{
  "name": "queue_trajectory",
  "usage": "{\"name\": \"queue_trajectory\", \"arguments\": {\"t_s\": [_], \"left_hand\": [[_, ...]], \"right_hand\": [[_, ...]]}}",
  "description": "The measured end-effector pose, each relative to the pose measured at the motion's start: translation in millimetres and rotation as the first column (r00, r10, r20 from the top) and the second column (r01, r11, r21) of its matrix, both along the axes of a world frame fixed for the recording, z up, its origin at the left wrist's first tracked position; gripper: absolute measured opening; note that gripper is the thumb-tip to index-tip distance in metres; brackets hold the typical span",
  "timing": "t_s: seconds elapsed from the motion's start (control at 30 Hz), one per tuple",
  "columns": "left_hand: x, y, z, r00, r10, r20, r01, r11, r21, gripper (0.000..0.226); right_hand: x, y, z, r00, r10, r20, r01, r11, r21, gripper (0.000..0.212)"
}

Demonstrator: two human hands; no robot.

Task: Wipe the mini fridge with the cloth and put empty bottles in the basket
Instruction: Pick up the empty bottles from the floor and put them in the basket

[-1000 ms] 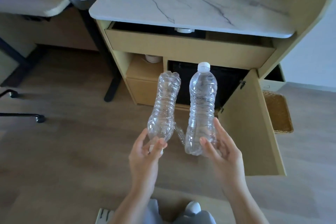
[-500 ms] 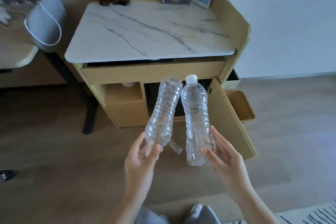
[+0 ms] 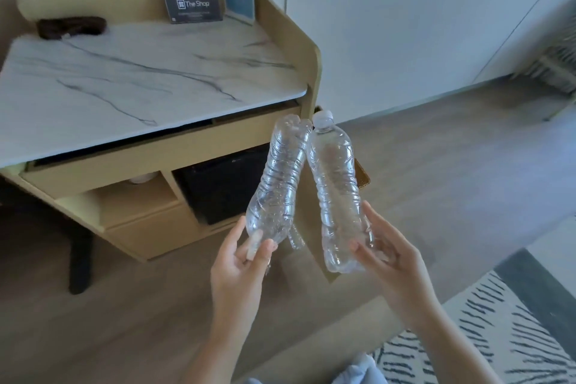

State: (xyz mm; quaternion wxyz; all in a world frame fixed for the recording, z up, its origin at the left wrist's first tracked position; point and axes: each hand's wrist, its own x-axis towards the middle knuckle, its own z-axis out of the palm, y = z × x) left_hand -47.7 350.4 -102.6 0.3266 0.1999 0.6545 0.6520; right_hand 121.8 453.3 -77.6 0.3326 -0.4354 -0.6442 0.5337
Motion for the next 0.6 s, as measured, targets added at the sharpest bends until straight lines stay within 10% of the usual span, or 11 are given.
{"name": "queue_trajectory", "arguments": {"t_s": [0.6], "left_hand": [[209.7, 256.6, 2.0, 0.974, -0.094, 0.205, 0.105, 0.994, -0.044, 0.051]], "right_hand": [[256.8, 224.1, -18.0, 0.972, -0.215, 0.090, 0.221, 0.973, -0.061, 0.061]]}}
